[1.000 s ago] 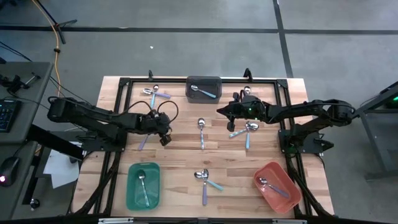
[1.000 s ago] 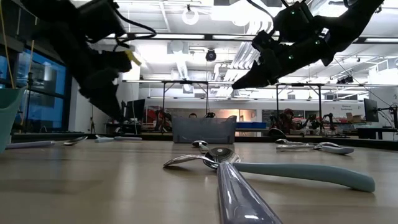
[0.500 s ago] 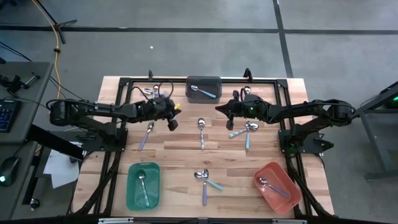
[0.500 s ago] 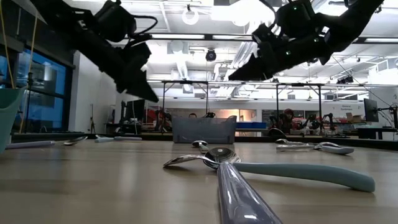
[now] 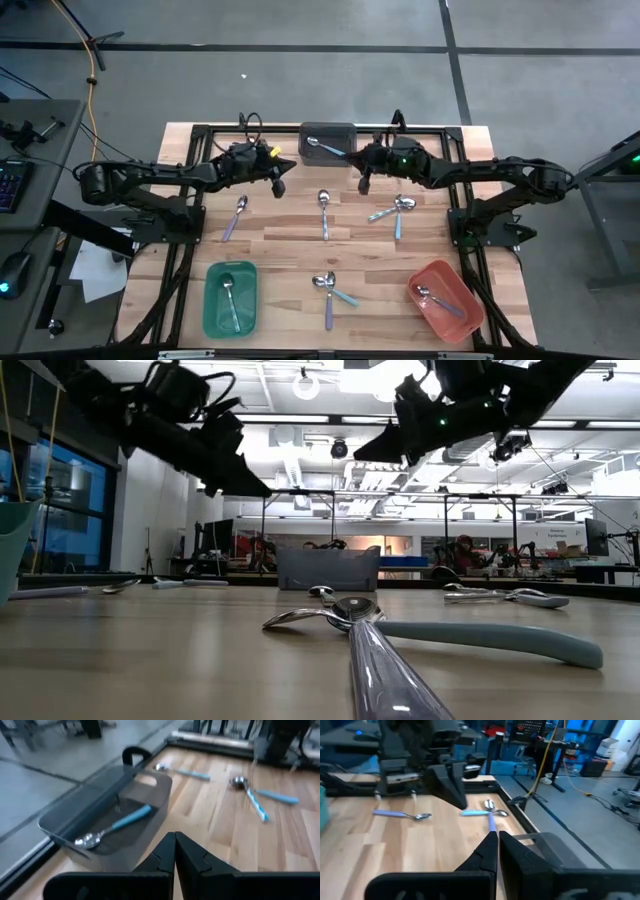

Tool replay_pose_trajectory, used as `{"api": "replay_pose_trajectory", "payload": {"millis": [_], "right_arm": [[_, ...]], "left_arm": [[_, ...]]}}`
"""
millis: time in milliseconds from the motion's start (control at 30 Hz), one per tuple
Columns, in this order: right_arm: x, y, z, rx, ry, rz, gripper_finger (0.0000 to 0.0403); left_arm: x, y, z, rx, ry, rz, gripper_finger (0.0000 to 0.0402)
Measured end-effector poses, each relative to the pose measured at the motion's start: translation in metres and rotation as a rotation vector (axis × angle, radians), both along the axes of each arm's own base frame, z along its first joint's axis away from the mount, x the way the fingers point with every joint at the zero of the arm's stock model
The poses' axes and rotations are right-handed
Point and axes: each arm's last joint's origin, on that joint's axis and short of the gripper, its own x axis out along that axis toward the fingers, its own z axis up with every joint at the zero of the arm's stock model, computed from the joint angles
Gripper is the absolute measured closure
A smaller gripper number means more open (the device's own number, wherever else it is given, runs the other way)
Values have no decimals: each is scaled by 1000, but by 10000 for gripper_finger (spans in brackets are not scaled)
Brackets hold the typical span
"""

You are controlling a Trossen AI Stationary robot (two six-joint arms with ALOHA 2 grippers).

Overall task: Sort silverware by color (type)
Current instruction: Put the blue spoon into the black bin

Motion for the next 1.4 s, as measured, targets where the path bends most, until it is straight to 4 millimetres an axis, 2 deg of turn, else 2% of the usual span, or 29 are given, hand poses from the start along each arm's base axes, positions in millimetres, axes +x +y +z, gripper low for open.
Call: {"api": "replay_pose_trajectory", "payload": {"millis": [200, 400, 600, 833, 967, 1233, 1400], "right_arm": [[2, -4, 5, -11, 80, -3, 403], [8, 10, 14, 43, 264, 54, 402], [5, 24, 27, 79, 495, 114, 402], [-4, 25, 17, 123, 631, 112, 399], [-9, 24, 13, 170, 683, 91, 374], [-10, 32, 10, 239, 708, 74, 297], [-8, 41, 10, 222, 718, 104, 276]], "left_arm": [[-17, -2, -24, -62, -59, 45, 401], [-24, -19, -40, -104, -46, 1, 401], [-23, -28, -41, -53, -32, -53, 401], [-22, -25, -37, -14, -68, -42, 401], [-22, -23, -36, -15, -82, -32, 401], [-22, -24, -35, -30, -96, -39, 401], [-22, -24, -35, -8, -94, -46, 401]]}}
